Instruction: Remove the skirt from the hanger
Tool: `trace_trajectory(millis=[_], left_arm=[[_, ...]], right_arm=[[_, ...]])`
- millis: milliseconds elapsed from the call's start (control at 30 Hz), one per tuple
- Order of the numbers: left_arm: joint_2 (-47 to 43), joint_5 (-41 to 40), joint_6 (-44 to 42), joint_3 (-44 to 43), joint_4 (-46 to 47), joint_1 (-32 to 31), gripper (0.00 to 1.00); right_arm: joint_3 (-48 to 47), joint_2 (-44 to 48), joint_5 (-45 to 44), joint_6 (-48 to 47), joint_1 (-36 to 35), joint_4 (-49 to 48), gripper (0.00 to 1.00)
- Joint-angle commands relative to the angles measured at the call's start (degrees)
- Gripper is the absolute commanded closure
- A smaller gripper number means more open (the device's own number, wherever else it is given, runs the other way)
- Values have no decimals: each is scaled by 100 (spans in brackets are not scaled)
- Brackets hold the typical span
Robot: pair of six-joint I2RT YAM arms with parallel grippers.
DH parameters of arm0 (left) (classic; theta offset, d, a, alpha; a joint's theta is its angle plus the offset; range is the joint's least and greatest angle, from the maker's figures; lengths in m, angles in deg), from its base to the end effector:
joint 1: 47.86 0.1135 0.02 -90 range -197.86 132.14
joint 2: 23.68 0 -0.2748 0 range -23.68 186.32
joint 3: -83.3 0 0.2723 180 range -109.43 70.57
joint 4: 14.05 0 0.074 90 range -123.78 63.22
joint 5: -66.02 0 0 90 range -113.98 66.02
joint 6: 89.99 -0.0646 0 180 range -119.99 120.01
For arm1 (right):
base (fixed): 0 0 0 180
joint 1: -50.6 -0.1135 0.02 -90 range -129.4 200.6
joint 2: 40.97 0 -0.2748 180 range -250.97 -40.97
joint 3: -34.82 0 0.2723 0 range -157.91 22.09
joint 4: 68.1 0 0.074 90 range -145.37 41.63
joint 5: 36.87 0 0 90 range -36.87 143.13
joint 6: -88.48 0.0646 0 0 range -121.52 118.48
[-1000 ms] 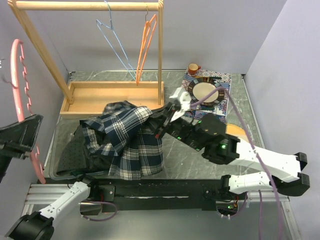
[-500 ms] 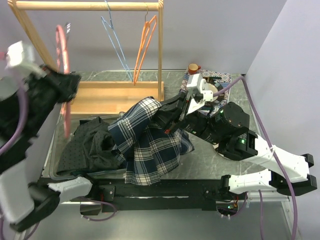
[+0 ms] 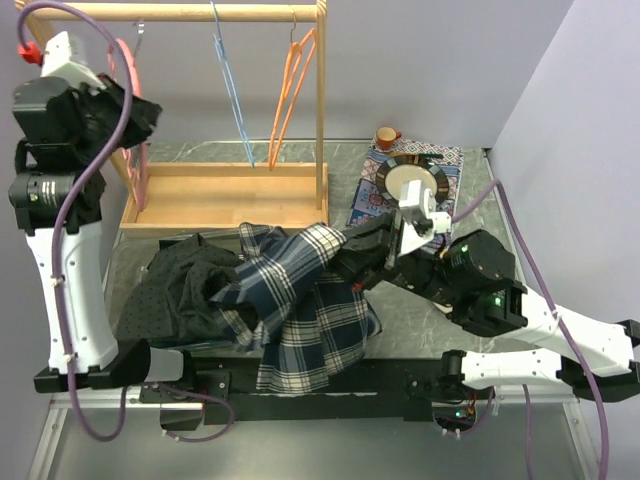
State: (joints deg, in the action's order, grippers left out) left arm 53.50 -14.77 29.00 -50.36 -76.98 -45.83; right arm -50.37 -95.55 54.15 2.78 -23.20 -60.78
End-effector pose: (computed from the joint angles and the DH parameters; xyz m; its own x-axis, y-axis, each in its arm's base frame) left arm 0.2465 -0.0016 0.5930 -0.1583 -0.4843 -0.8605 0.0540 0.8659 -0.4973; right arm 0.0609 0.2139 0.5309 0.0377 0.3984 -0.9165 -0.9703 0.2340 0.0619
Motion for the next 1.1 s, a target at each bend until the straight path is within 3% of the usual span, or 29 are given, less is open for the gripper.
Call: trace_trajectory(millis=[0,200,367,1067], left_arm=[[-205,2685,869,472,1976,956,99],[216,3788,1398,377,2900,1774,99],[551,4158,1644,342,3253,1881,99],[2151,3860,1962,-2,3877,1969,99]], right_arm=[[49,326,144,159,-29,-945,100],[197,554,162,203,-29,-900,100],[250,668,153,274,-29,-865,100],[488,783,-66,-52,-29,-918,100]])
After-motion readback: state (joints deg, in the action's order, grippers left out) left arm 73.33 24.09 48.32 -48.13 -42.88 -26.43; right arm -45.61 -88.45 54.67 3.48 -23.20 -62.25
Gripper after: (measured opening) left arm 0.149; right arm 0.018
